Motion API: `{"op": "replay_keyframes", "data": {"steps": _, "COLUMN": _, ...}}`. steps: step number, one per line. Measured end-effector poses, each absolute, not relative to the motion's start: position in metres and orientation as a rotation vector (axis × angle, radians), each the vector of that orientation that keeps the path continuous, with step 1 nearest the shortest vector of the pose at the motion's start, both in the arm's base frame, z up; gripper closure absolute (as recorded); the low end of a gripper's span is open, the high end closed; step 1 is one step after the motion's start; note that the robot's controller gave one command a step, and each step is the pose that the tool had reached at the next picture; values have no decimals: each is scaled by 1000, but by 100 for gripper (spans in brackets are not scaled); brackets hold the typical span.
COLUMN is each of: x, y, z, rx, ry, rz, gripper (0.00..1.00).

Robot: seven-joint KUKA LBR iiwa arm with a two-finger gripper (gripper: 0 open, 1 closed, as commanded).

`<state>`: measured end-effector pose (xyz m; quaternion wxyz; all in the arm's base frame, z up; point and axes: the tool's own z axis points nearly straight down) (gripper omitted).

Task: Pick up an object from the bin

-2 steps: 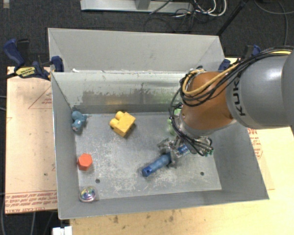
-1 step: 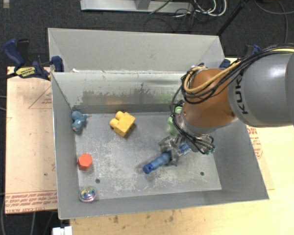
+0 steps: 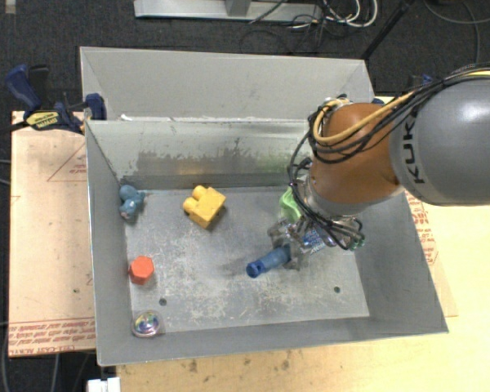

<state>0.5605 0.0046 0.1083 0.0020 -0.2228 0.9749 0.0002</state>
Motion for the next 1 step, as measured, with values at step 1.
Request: {"op": "replay_keyframes", "data": {"steps": 1, "x": 562, "y": 5, "z": 187, "rx": -694, "ry": 3054, "rz": -2, "gripper": 100}}
